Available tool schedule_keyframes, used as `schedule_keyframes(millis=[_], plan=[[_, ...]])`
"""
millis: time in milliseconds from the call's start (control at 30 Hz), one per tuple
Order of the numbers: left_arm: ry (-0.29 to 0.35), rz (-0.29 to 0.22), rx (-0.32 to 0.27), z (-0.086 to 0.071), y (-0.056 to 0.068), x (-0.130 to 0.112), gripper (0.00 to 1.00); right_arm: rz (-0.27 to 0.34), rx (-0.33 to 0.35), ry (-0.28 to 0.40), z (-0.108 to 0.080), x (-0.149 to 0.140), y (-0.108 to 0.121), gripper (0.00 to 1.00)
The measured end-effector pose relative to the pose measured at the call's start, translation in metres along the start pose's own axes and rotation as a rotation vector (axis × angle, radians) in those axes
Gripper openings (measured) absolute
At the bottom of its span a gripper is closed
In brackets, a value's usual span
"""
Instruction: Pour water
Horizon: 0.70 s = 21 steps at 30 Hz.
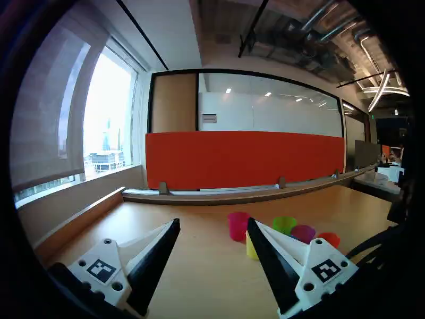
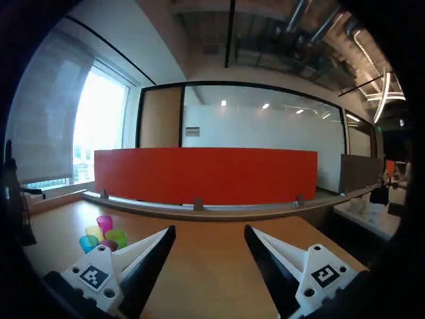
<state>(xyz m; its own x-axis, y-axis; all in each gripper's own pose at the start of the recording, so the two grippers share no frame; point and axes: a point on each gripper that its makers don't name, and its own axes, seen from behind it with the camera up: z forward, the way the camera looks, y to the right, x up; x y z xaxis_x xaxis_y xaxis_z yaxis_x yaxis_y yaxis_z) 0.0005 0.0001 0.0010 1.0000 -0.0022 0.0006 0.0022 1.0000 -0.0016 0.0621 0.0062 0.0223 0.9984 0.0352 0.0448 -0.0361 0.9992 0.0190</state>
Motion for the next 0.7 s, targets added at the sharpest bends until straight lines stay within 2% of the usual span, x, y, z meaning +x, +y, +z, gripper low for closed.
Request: schedule_keyframes(millis=[167, 367, 500, 700], plan=[[0.008, -0.018, -0.028, 0.007, 0.003, 0.014, 0.94, 0.006, 0.016, 0.007, 0.008, 0.032, 0.0, 1.0], [0.044, 0.011, -0.06, 0.014, 0.009, 0.048, 0.94, -0.029, 0.012, 0.027, 0.016, 0.061, 0.001, 1.0], [0.046, 0.024, -0.084, 0.018, 0.015, 0.057, 0.94, -0.052, 0.015, 0.028, 0.019, 0.066, 0.0, 1.0], [0.038, 0.042, -0.118, 0.022, 0.02, 0.063, 0.94, -0.055, 0.036, 0.011, 0.023, 0.064, -0.004, 1.0]])
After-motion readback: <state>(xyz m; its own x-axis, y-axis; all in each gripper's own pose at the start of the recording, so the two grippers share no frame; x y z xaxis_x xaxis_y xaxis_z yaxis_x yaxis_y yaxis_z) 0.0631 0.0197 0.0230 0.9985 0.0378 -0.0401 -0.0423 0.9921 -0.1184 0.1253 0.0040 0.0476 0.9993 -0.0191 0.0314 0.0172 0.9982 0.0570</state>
